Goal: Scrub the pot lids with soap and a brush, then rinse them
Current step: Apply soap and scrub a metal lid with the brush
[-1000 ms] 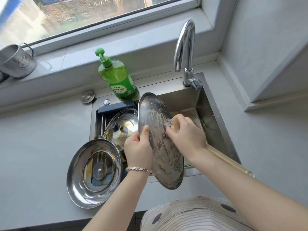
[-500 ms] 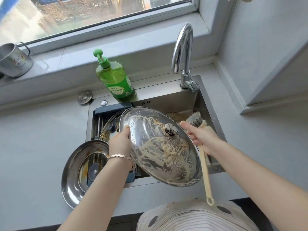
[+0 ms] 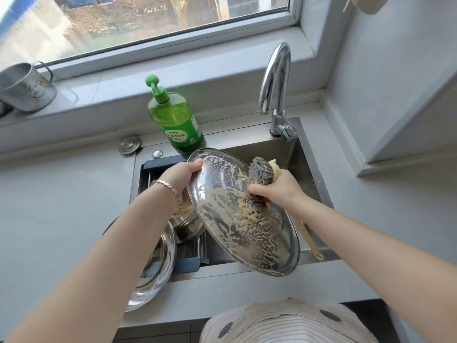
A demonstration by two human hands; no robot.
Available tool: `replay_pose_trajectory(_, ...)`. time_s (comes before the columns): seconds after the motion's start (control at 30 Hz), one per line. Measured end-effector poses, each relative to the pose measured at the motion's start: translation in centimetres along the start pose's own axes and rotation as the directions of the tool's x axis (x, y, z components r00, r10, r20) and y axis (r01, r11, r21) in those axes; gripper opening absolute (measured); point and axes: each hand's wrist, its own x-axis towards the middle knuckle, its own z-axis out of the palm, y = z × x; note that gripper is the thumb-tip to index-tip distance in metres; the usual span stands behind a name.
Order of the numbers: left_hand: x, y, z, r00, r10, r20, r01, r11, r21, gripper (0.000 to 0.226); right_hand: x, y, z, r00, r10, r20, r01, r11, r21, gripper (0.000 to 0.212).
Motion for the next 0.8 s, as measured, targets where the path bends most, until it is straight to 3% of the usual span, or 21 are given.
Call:
replay_pose_trajectory(0.1, -0.9, -0.8, 0.7, 0.990, 0.111, 0.083, -0.095, 0.980, -0.176, 0.016, 0.7, -0.2, 0.6, 0.977, 0.167, -0.131, -0.162, 0.986, 0.047, 0.022)
replay_pose_trajectory(0.23, -1.8, -5.1, 2.4, 0.936, 0.337, 0.105, -0.312, 0.929, -0.201, 0.031, 1.5, -0.4, 1.3, 0.897, 0.411, -0.163, -0.337, 0.874, 0.350, 0.051)
replay_pose_trajectory(0.37, -2.2, -8.6, 3.7, 0.942, 0.326, 0.086, -0.277, 0.894, -0.352, 0.049, 1.8, -1.3, 1.0, 0.893, 0.440, -0.094, -0.355, 0.817, 0.455, 0.041)
replay_pose_trajectory(0.47, -2.1, -8.5, 3.9, 0.960, 0.280, 0.028, -0.225, 0.822, -0.523, 0.041, 0.8, -1.7, 0.4, 0.949, 0.315, 0.006, -0.305, 0.912, 0.273, 0.049)
replay_pose_trajectory(0.57, -2.1, -7.7, 3.9, 0.969, 0.246, 0.017, -0.186, 0.773, -0.607, 0.037, -0.3, -1.6, 0.1, 0.978, 0.205, 0.025, -0.205, 0.978, 0.021, 0.088)
replay_pose_trajectory(0.63, -2.1, -7.7, 3.9, 0.975, 0.223, 0.009, -0.176, 0.793, -0.583, 0.037, -1.2, -1.0, 0.2, 0.990, 0.142, -0.004, -0.142, 0.982, -0.127, 0.077)
replay_pose_trajectory(0.7, -2.0, -8.3, 4.0, 0.977, 0.212, 0.009, -0.173, 0.820, -0.546, 0.043, -2.7, -0.4, 1.0, 0.999, -0.005, 0.035, 0.014, 0.965, -0.262, 0.058)
replay_pose_trajectory(0.8, -1.5, -8.9, 3.9, 0.987, 0.163, 0.011, -0.132, 0.834, -0.536, 0.055, -5.3, -0.4, 2.3, 0.985, -0.122, 0.124, 0.157, 0.928, -0.338, 0.055)
